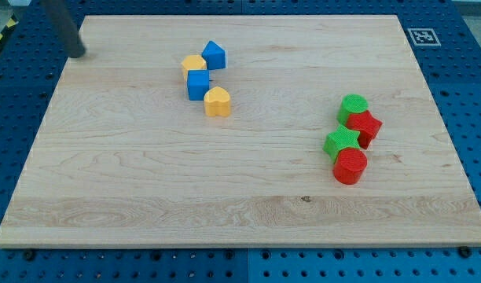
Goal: Move the blue cube to the bottom right side of the blue triangle
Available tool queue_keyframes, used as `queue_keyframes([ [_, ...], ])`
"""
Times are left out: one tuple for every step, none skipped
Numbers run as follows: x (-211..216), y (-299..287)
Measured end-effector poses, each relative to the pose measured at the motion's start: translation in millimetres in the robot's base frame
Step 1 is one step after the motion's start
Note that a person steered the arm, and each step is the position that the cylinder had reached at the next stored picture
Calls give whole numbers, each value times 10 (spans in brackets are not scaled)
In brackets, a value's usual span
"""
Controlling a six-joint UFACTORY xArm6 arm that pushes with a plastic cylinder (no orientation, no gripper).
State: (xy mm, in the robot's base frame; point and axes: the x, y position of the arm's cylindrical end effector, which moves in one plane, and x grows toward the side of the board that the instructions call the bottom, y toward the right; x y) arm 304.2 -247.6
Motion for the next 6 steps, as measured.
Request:
queue_keyframes([
  [294, 714],
  [603, 677],
  [851, 1383],
  [851, 2246],
  [851, 2267],
  [980, 1551],
])
